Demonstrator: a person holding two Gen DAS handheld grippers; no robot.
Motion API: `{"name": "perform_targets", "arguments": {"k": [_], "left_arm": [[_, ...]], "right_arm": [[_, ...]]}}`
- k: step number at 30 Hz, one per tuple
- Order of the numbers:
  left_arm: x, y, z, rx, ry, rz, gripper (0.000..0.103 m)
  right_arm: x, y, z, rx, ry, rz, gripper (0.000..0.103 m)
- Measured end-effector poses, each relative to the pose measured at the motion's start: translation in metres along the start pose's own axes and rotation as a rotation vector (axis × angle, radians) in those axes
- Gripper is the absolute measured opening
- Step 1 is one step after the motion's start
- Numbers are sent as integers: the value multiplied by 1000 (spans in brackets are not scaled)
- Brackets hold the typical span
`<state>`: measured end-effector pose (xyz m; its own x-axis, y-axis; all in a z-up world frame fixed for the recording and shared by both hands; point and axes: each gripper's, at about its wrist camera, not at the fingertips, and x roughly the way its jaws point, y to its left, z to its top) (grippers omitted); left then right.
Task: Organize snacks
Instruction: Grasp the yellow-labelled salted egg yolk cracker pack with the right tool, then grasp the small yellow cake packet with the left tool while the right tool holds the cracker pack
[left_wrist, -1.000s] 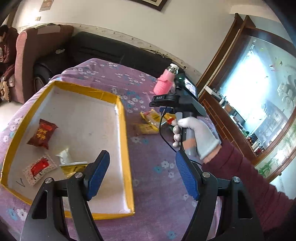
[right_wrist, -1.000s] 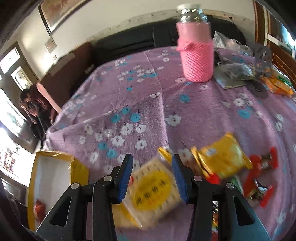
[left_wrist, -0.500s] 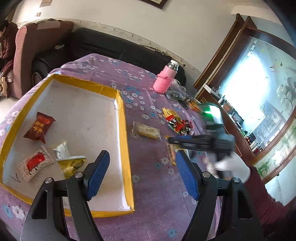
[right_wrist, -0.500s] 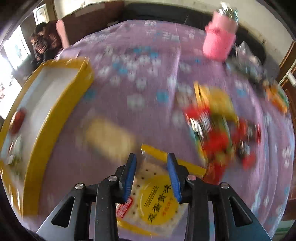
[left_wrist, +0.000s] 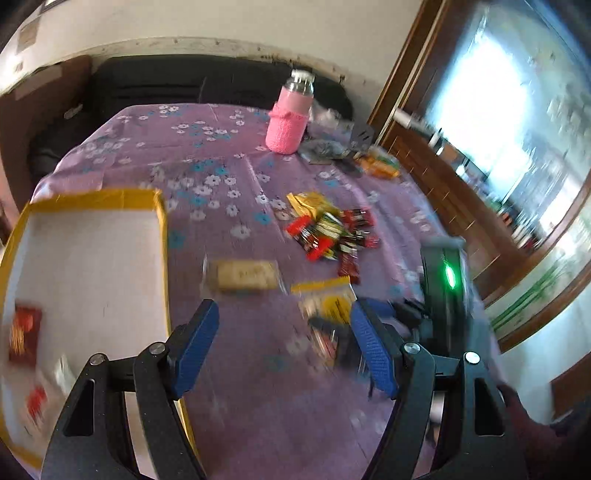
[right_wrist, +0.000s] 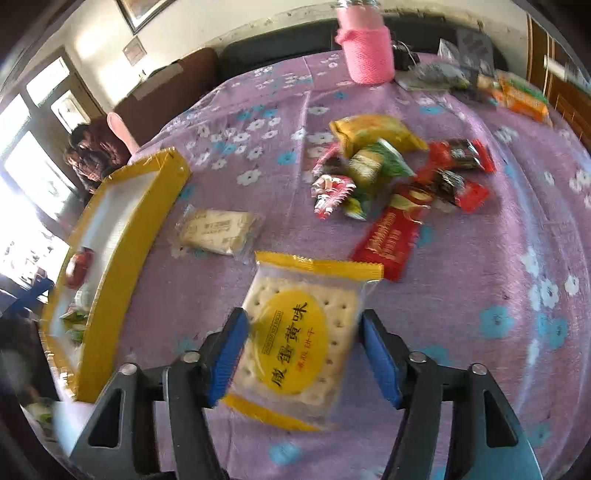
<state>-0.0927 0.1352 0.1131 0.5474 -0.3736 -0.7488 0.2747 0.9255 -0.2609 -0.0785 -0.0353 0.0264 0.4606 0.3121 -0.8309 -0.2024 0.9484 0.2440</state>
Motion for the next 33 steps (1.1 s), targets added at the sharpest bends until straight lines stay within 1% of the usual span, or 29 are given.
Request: {"name": "perform_targets", "arguments": {"k": [1,2,3,5,6,7,10,13,15,17,18,19,20,21,22,23,24,25,27,28,29,31,33], "left_arm": [[12,1,7,-4,32,-9,73],[32,5,17,-31,85,-26,73],[43,9,21,-55,115,-31,73],[73,20,31,-107,191,-50,73],[87,24,36,-120,220,-52,73],[98,27,40,-120,238,-31,73],[118,22,47,-50,258,45,73],[135,19,49,16,275,128,73],[142,20,47,38,298,142,73],[141,17,43,77,320,153,73],[139,17,40,77,336,143,74],[137,15,37,64,357,116,75],[133,14,34,42,378,75,76],[128,14,29,15,398,22,76],[122,14,22,-22,423,-50,76],[117,14,17,-45,437,-92,76],[109,13,11,-62,440,-129,76],[103,12,9,-60,429,-137,76],[85,10,3,-28,374,-114,76],[79,8,1,-3,348,-84,76],[75,7,0,36,318,-32,76],[75,2,0,106,299,50,76],[86,-3,1,164,309,109,76]], "right_arm": [[4,5,-1,-17,-5,-15,75],[9,13,-3,-49,-2,-36,75],[10,20,-6,-93,-18,-64,75],[13,27,-12,-165,-21,-92,72],[12,24,-14,-171,-26,-86,71],[9,18,-14,-166,-32,-71,70],[5,2,-13,-143,-49,-99,70],[2,-15,-9,-96,-50,-96,71],[-2,-24,-6,-58,-53,-66,71],[-2,-28,-4,-34,-53,-39,71],[-3,-30,-4,-28,-52,-32,71],[-3,-30,-4,-27,-52,-31,71],[-3,-30,-4,-26,-51,-32,71],[-3,-30,-3,-24,-50,-32,71],[-3,-30,-3,-22,-50,-31,71],[-4,-31,-4,-19,-49,-28,71],[-3,-32,-3,-15,-50,-25,71],[-3,-33,-4,-12,-50,-21,71],[-3,-36,-2,-7,-52,-14,71],[-3,-37,-2,-4,-52,-12,71],[-3,-38,-2,-3,-52,-12,71],[-4,-39,-2,1,-51,-17,71],[-4,-40,-1,5,-52,-15,71]]}}
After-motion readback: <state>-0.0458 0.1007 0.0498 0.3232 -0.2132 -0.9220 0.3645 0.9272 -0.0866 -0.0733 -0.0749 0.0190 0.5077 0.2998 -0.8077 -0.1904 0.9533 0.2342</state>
